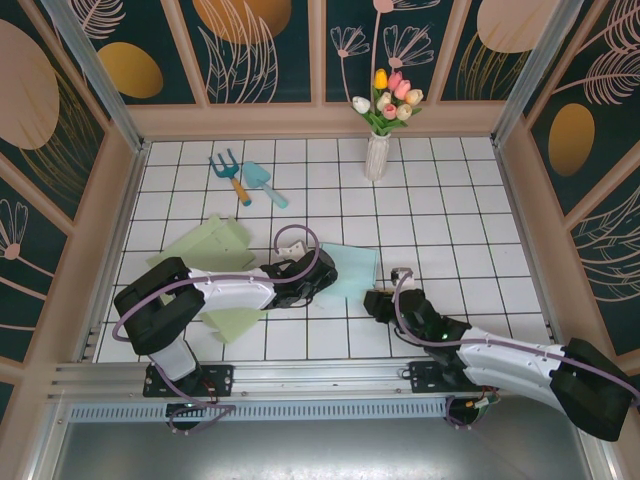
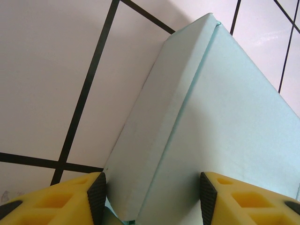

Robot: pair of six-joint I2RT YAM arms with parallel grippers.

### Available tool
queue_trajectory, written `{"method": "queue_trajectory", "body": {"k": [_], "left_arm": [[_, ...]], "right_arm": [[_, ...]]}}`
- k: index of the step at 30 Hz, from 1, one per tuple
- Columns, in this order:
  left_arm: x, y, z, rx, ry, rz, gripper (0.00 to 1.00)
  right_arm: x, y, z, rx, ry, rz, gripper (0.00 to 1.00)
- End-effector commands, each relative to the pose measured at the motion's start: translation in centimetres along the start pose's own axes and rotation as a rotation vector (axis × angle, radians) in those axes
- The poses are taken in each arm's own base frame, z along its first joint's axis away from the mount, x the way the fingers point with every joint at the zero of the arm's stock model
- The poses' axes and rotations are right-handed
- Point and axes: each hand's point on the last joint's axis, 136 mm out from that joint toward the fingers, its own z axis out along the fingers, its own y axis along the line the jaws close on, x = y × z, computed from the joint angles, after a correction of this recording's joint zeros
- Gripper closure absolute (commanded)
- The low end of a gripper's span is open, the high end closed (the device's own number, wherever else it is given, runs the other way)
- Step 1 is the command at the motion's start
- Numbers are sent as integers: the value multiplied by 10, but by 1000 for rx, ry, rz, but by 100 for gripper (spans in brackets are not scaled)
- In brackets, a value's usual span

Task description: Fold the paper box

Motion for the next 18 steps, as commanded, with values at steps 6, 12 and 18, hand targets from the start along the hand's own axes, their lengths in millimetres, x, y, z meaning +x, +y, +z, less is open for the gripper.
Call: {"method": "queue_trajectory", "body": {"k": [6,12,18], "left_arm": [[28,97,12,-316,105,103,45],[29,97,13,-313,108,104,46],[29,98,13,-315,110,106,46]], "right_arm": [[-6,0,0,-19,-50,-22,67],[-8,-3,-1,-18,-72,-23,68],[-6,-9,-1,-9,-88,-25,69]]}}
